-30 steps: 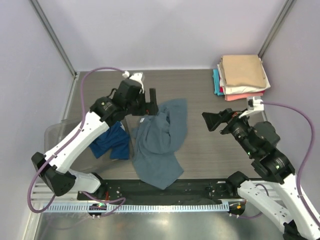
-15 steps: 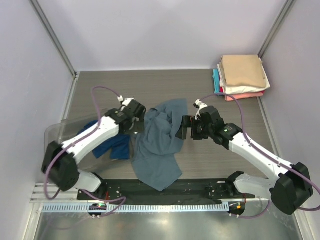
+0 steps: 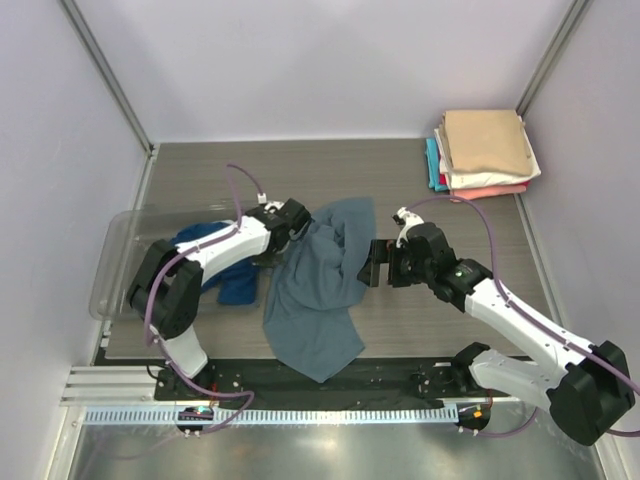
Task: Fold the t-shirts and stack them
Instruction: Flatten the tshirt out
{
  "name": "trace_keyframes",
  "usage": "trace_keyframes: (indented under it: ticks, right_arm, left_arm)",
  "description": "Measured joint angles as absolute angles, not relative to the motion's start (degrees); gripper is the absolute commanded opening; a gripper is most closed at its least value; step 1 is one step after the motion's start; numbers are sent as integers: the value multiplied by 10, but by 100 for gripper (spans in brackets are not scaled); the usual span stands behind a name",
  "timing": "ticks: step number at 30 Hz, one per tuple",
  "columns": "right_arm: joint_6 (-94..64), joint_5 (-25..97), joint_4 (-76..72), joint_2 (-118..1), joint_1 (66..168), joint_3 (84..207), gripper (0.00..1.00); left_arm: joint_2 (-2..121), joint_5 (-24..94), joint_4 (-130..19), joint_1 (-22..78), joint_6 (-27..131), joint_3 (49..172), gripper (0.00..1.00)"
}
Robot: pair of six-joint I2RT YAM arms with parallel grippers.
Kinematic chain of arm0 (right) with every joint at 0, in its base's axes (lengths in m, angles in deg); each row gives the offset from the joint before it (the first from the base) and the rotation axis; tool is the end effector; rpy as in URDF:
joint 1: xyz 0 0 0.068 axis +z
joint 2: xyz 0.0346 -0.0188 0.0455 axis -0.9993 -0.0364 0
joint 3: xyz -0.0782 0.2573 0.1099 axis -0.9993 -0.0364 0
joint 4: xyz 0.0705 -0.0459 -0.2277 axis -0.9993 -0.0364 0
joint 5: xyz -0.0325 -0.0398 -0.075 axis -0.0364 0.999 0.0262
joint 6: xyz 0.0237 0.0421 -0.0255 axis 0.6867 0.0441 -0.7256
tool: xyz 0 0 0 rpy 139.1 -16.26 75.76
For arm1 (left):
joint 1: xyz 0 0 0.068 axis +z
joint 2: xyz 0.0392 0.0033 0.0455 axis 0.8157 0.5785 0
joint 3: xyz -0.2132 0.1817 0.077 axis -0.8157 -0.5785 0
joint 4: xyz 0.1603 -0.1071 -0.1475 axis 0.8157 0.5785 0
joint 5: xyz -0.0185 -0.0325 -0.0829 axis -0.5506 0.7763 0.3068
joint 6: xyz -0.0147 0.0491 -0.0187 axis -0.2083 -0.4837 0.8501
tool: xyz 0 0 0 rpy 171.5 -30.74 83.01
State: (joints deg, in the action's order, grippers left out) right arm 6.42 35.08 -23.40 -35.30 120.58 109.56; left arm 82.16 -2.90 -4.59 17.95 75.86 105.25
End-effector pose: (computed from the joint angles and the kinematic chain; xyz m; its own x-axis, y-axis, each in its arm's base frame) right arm 0.1548 0.1056 0.2665 -0.7798 0.0562 -0.6235 -0.2929 0.8475 0.4427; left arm 0.2519 -0.1653 0.2236 -0.9057 0.0462 -0.4213 -0.0901 0.9504 0.2978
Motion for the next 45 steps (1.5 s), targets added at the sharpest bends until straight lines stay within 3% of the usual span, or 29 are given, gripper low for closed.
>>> trace_keyframes:
  ticks: [9,21,22,23,24,25,26,29,32,37,40,45]
  right_arm:
    - [38,370,-227,-402,1206,1101,100]
    - [21,371,-218,-432,1206,1118,100]
    - [21,370,-215,-435,1206,1118,100]
    - [21,368,-212,-440,1206,1118,100]
    - [22,366,-207,-446,1206,1118,100]
    - [22,362,-201,-453,1206,1118,99]
    - [23,356,-195,-463,1206,1118,100]
    - [23,351,-186,-494,1206,1125,100]
    - [23,355,-185,-518,1206,1141,100]
    - [26,361,-178,-522,1184,1175,100]
    - [31,360,-171,-516,1154,1178,100]
    - [43,355,-174,-456,1061,1162,100]
  left_arm:
    - [935,-27,-58,206,649,1246,0]
    - [1266,-28,-55,346,447,1673,0]
    - [1280,-30,-55,354,437,1699,8]
    - [1292,-30,-55,362,425,1720,23]
    - [1298,-29,-56,369,419,1733,47]
    - [1301,-32,-59,375,408,1739,87]
    - [1299,-36,-58,379,407,1739,97]
    - [1263,-42,-58,386,421,1705,100]
    - [1176,-35,-48,381,461,1622,100]
    - [930,-30,-45,327,535,1420,99]
    - [766,-19,-41,255,585,1301,91]
    - [573,75,-50,144,694,1071,89]
